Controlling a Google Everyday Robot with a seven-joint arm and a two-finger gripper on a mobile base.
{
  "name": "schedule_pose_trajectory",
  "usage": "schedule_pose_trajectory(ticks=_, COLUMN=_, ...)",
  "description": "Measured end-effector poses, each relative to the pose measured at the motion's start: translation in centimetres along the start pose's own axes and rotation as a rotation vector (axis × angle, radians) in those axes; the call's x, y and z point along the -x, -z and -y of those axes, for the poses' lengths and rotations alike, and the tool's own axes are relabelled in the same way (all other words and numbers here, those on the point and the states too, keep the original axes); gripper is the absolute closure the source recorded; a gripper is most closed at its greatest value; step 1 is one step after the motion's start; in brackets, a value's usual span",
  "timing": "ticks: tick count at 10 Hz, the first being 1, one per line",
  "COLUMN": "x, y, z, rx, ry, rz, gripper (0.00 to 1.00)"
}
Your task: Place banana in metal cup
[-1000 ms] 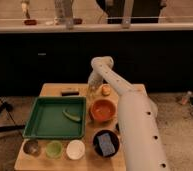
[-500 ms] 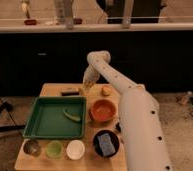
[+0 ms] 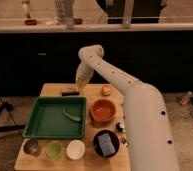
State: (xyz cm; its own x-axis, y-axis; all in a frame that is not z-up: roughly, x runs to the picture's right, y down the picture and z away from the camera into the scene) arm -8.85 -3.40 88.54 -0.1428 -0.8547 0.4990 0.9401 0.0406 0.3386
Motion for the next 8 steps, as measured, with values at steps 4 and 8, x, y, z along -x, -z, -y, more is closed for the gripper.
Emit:
schedule_pose_trajectory(ticks=4, x=4.7, y=1.9, z=4.6, rx=-0.011, ry=0.096, rz=0.026, gripper=0.87)
schedule_pose_trajectory(ticks=8, x=9.2, y=2.2, z=9.4, rx=-0.050, ry=0.195, rz=0.082, gripper=0.87)
